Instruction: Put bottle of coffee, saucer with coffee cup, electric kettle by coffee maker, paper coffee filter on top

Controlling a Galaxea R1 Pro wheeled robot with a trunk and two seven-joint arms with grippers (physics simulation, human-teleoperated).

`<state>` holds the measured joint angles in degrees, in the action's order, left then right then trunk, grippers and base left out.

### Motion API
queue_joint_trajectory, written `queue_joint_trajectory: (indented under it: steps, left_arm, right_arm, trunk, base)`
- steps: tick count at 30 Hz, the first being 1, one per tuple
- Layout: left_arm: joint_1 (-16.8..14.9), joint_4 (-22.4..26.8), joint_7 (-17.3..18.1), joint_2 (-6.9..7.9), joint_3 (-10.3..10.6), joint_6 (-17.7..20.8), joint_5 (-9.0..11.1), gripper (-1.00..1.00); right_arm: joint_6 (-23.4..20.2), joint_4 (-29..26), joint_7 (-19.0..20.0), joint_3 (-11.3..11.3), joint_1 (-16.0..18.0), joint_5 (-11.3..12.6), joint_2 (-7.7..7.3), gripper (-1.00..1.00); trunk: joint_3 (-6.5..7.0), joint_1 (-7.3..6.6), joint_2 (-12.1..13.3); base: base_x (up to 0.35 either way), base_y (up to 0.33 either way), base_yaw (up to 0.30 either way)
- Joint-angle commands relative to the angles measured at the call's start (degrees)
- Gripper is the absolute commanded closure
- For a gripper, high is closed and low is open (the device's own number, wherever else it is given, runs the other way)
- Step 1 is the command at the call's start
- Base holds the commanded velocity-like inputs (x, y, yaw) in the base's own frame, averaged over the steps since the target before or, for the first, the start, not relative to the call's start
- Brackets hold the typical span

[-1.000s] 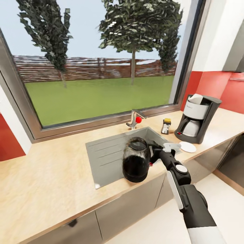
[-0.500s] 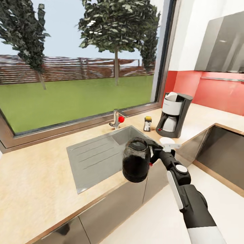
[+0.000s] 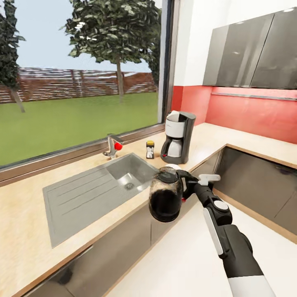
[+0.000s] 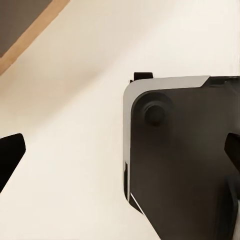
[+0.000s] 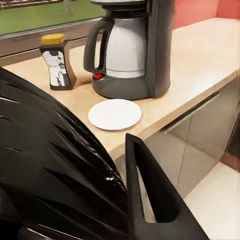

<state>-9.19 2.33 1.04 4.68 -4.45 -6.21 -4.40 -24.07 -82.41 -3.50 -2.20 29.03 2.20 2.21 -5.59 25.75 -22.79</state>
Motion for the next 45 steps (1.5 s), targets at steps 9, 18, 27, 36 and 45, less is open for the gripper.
queue_joint_trajectory:
  steps: [9, 18, 27, 36, 45]
  left_arm:
    - [-0.04, -0.05, 0.11, 0.06, -0.56, -0.21, -0.43, -1.0]
    - [-0.04, -0.05, 0.11, 0.06, -0.56, -0.21, -0.43, -1.0]
    - [-0.04, -0.05, 0.11, 0.0, -0.48, -0.21, -0.48, -1.0]
    - [-0.04, -0.05, 0.11, 0.04, -0.47, -0.21, -0.44, -1.0]
    - [-0.04, -0.05, 0.11, 0.06, -0.48, -0.18, -0.43, -1.0]
  right_arm:
    - [-0.28, -0.12, -0.38, -0.08, 0.06, 0.26, -0.01, 1.0]
    - [-0.28, -0.06, -0.37, -0.09, 0.06, 0.26, 0.0, 1.0]
    - [-0.28, -0.03, -0.37, -0.09, 0.06, 0.26, 0.01, 1.0]
    - [-0.28, 0.06, -0.37, -0.09, 0.06, 0.26, 0.0, 1.0]
    - [-0.28, 0.06, -0.37, -0.09, 0.06, 0.26, 0.0, 1.0]
  trunk:
    - [-0.12, 0.03, -0.13]
    - [-0.12, 0.03, -0.13]
    - [-0.12, 0.03, -0.13]
    - [-0.12, 0.03, -0.13]
    - [-0.12, 0.03, -0.13]
  base:
    - [0.0, -0.025, -0.108]
    - [0.0, 0.0, -0.278]
    - [0.004, 0.0, -0.278]
    - [0.115, -0.142, -0.278]
    - [0.149, -0.233, -0.278]
